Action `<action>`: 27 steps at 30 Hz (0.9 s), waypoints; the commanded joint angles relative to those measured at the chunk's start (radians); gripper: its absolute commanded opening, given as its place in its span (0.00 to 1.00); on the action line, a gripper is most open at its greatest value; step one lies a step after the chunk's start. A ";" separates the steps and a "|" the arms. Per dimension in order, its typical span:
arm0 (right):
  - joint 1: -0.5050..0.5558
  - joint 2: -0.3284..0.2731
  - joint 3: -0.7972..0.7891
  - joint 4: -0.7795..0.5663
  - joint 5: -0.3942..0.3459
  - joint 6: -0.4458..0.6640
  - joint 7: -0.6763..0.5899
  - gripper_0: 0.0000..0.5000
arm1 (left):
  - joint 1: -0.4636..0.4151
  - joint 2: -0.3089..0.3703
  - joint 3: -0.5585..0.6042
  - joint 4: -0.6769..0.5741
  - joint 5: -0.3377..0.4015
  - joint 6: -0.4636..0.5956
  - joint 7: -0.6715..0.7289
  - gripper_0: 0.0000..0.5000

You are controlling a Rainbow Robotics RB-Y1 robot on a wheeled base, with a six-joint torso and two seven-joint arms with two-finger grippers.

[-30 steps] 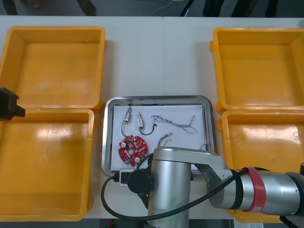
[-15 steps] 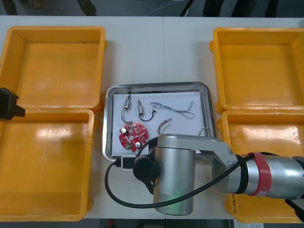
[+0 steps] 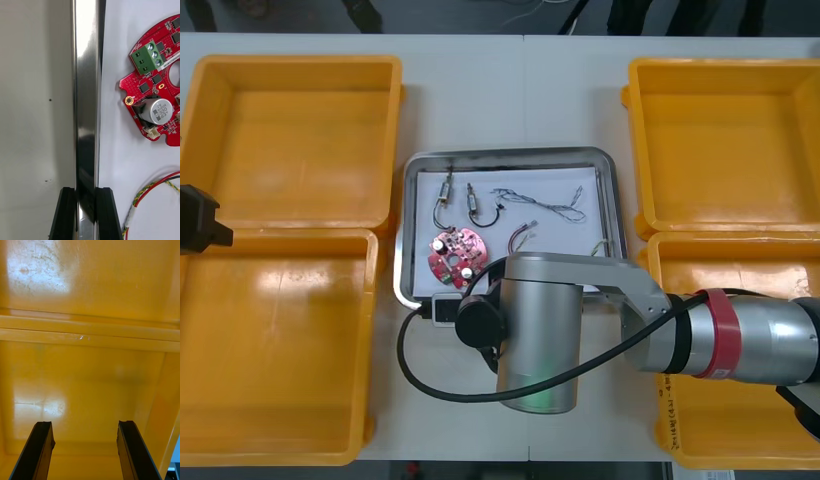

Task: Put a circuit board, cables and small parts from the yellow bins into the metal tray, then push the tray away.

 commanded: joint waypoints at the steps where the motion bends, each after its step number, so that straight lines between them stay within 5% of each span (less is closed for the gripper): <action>1: -0.070 -0.016 0.014 0.014 -0.007 -0.024 -0.037 0.00 | 0.015 0.044 0.029 -0.027 0.007 0.007 -0.064 1.00; 27: -0.214 -0.049 0.014 0.137 -0.142 -0.153 -0.038 0.00 | 0.015 0.044 0.029 -0.027 0.007 0.007 -0.064 1.00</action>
